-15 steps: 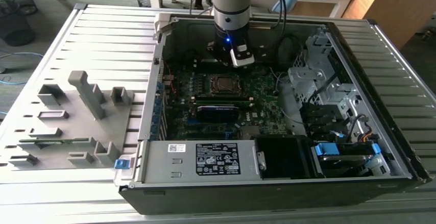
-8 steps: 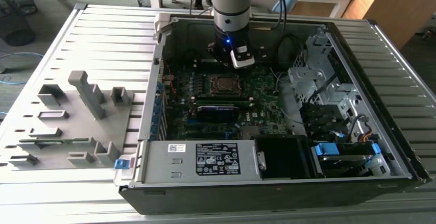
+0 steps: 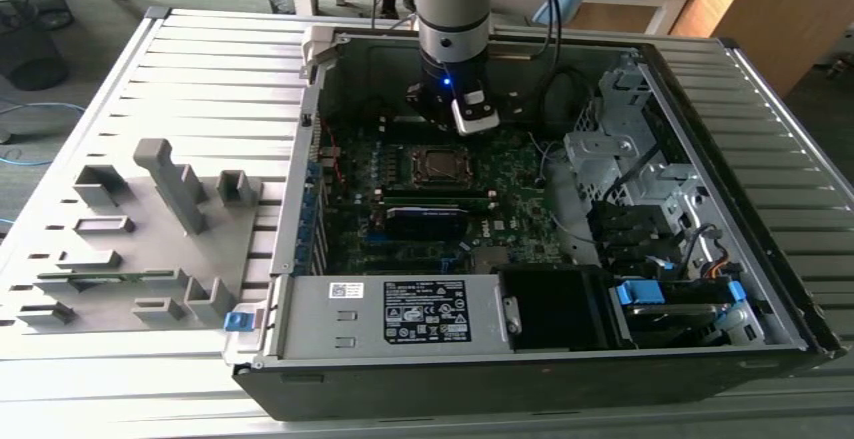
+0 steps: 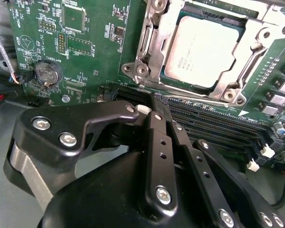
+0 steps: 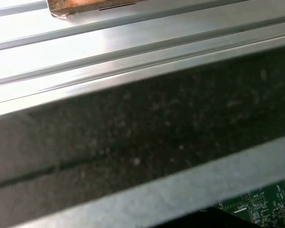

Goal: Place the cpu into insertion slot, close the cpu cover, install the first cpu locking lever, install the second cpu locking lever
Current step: 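Install the first cpu locking lever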

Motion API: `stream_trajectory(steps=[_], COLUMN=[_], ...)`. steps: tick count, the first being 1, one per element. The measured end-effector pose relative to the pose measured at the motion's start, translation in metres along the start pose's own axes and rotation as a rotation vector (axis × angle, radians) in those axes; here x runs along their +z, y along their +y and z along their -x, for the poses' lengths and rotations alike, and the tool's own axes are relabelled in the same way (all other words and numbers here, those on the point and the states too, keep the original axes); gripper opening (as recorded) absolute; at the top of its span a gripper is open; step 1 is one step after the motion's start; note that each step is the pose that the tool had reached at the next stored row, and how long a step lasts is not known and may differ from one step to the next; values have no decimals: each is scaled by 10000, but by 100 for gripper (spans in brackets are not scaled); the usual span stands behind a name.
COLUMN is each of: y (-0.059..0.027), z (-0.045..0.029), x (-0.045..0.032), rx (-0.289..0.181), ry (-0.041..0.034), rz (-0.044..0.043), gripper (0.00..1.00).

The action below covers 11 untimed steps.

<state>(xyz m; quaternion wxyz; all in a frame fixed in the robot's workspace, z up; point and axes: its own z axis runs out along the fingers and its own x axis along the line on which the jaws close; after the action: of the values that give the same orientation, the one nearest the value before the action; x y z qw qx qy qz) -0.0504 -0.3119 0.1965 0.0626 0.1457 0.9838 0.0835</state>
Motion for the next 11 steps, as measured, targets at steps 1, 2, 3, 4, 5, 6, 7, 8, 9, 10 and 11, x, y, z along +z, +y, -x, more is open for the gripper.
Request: stream_trajectory(steps=[1, 2, 3, 4, 5, 6, 7, 8, 9, 10, 11], y=[0, 1, 2, 4, 5, 5, 5, 2, -3, -8, -13], z=[0, 1, 1, 2, 2, 3, 3, 3, 5, 7, 8], x=[-3, -9, -15, -22, -26, -26, -26, -27, -28, -29, -30], rx=[0, 0, 0, 0, 0, -1, -1, -2, -4, -6, -8], ry=[0, -2, -1, 0, 0, -1, -4, -7, -11, -16, -22], rz=[-1, -5, -1, 0, -1, -1, -5, -11, -18, -24, -29], gripper=[11, 11, 11, 11, 11, 11, 11, 11, 11, 11, 11])
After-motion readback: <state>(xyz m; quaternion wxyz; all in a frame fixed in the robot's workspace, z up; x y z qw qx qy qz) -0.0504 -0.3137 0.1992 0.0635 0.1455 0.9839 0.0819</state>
